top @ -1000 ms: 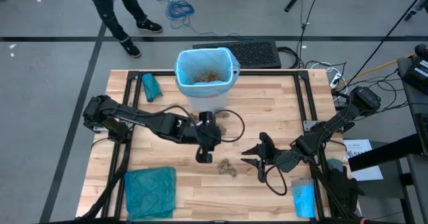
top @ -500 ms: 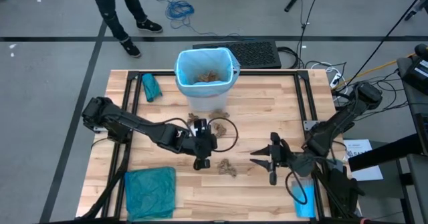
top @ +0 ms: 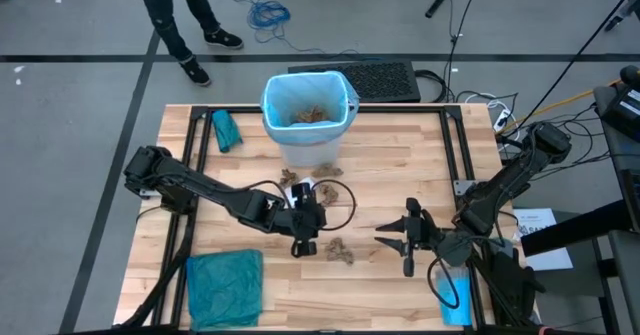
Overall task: Place trash/remove bag and relplace
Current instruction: Put the brown paper into the blue trash bag inside the white trash bin
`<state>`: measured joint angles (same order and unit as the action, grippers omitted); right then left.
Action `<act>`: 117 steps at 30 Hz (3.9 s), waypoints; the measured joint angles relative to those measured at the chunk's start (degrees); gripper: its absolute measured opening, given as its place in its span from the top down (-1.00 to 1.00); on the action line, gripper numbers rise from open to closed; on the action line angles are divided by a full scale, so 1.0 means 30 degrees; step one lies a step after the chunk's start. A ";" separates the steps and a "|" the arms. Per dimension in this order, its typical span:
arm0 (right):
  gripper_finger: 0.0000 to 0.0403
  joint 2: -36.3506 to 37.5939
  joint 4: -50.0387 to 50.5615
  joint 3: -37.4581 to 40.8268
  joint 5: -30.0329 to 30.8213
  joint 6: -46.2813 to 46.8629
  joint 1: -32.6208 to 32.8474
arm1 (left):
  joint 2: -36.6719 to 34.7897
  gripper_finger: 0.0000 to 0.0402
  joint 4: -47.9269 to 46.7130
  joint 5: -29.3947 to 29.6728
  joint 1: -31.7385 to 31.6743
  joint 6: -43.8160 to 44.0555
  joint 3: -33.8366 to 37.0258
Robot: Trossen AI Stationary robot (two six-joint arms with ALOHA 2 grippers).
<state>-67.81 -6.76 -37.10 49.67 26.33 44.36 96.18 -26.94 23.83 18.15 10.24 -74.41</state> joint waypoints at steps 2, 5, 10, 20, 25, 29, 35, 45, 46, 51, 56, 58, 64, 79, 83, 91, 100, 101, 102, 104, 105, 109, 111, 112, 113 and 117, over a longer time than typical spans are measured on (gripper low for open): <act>0.54 0.0000 -0.0007 0.0000 0.0000 0.0000 0.0000 | 0.0000 0.20 0.0019 0.0004 -0.0005 0.0004 0.0000; 0.54 0.0000 -0.0012 0.0000 0.0004 0.0007 0.0000 | 0.0007 0.20 0.0029 0.0000 0.0002 0.0000 0.0000; 0.54 0.0000 -0.0022 0.0000 0.0007 0.0007 0.0000 | 0.0705 0.20 0.0221 -0.0006 0.0002 -0.0007 -0.0015; 0.54 0.0000 -0.0051 0.0000 0.0007 0.0007 0.0000 | 0.4141 0.20 0.3564 -0.5388 0.0024 -0.0043 -0.0007; 0.54 0.0000 -0.0107 0.0000 0.0007 0.0009 0.0000 | 0.4643 0.20 0.3840 -0.5931 0.0229 0.0468 -0.0007; 0.54 0.0000 -0.0109 0.0000 0.0007 0.0015 0.0000 | 0.4648 0.20 0.3850 -0.5938 0.0479 0.0484 -0.0007; 0.54 0.0000 -0.0109 0.0000 -0.0013 0.0012 -0.0007 | 0.4648 0.20 0.3752 -0.5870 0.0599 0.0359 -0.0007; 0.54 0.0000 -0.0382 0.0000 -0.0036 0.0003 -0.0007 | 0.6313 0.20 0.5493 -0.5442 0.0585 -0.0015 -0.0015; 0.54 0.0000 -0.0475 0.0000 -0.0036 0.0000 -0.0007 | 0.6379 0.20 0.5703 -0.5436 0.0585 0.0084 -0.0015; 0.54 0.0000 -0.0561 0.0000 -0.0051 -0.0153 -0.0007 | 0.6390 0.20 0.6011 -0.5406 0.0548 0.0446 -0.0015; 0.54 0.0000 -0.0612 0.0000 -0.0051 -0.0193 -0.0007 | 0.6390 0.20 0.5989 -0.4951 0.0548 0.0483 -0.0015; 0.54 0.0000 -0.0614 0.0000 -0.0060 -0.0182 -0.0007 | 0.6390 0.20 0.5982 -0.4534 0.0548 0.0488 -0.0015; 0.54 0.0000 -0.0682 0.0000 -0.0080 -0.0168 -0.0007 | 0.6390 0.20 0.5967 -0.4226 0.0476 0.0503 -0.0015; 0.54 0.0000 -0.0760 0.0000 -0.0087 -0.0161 -0.0007 | 0.7345 0.20 0.6690 -0.4828 0.0497 0.1090 -0.0015; 0.54 0.0000 -0.0828 0.0000 -0.0080 -0.0197 -0.0007 | 0.7424 0.20 0.6725 -0.4860 0.0490 0.1362 -0.0015; 0.54 0.0000 -0.0823 0.0000 -0.0080 -0.0321 -0.0007 | 0.7431 0.20 0.6841 -0.4023 0.0461 0.1475 -0.0015; 0.54 0.0000 -0.0823 0.0000 -0.0073 -0.0338 -0.0004 | 0.7431 0.40 0.6816 -0.3257 0.0461 0.2004 -0.0015; 0.54 0.0000 -0.0823 0.0000 -0.0073 -0.0328 -0.0005 | 0.7431 0.47 0.6812 -0.3257 0.0461 0.2005 -0.0015; 0.54 0.0000 -0.0823 0.0000 -0.0073 -0.0328 -0.0007 | 0.7431 0.55 0.6812 -0.3258 0.0461 0.2011 -0.0015; 0.54 0.0000 -0.0823 0.0000 -0.0073 -0.0321 -0.0007 | 0.7431 0.74 0.6812 -0.3301 0.0461 0.2004 -0.0015; 0.54 0.0000 -0.0823 0.0000 -0.0073 -0.0321 0.0000 | 0.7410 0.84 0.6748 -0.3351 0.0461 0.2004 -0.0015; 0.54 0.0000 -0.0823 0.0000 -0.0080 -0.0306 0.0000 | 0.6850 0.96 0.6100 -0.3390 0.0496 0.2005 -0.0015; 0.54 0.0000 -0.0823 0.0000 -0.0080 -0.0309 0.0000 | 0.6248 0.97 0.5726 -0.3373 0.0507 0.2011 -0.0089; 0.54 0.0000 -0.0822 0.0000 -0.0080 -0.0321 0.0000 | 0.5809 0.98 0.5195 -0.3345 0.0575 0.1999 -0.0175; 0.54 0.0000 -0.0802 0.0000 -0.0080 -0.0328 0.0000 | 0.5348 0.98 0.4553 -0.3192 0.0620 0.1967 -0.0269; 0.54 -0.0007 -0.0781 0.0000 -0.0102 -0.0395 0.0007 | 0.3408 0.99 0.2782 -0.2056 0.0956 0.1327 -0.0720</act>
<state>-67.83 -9.11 -37.10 49.36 25.14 44.38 106.41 -18.59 17.67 21.02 14.22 -76.57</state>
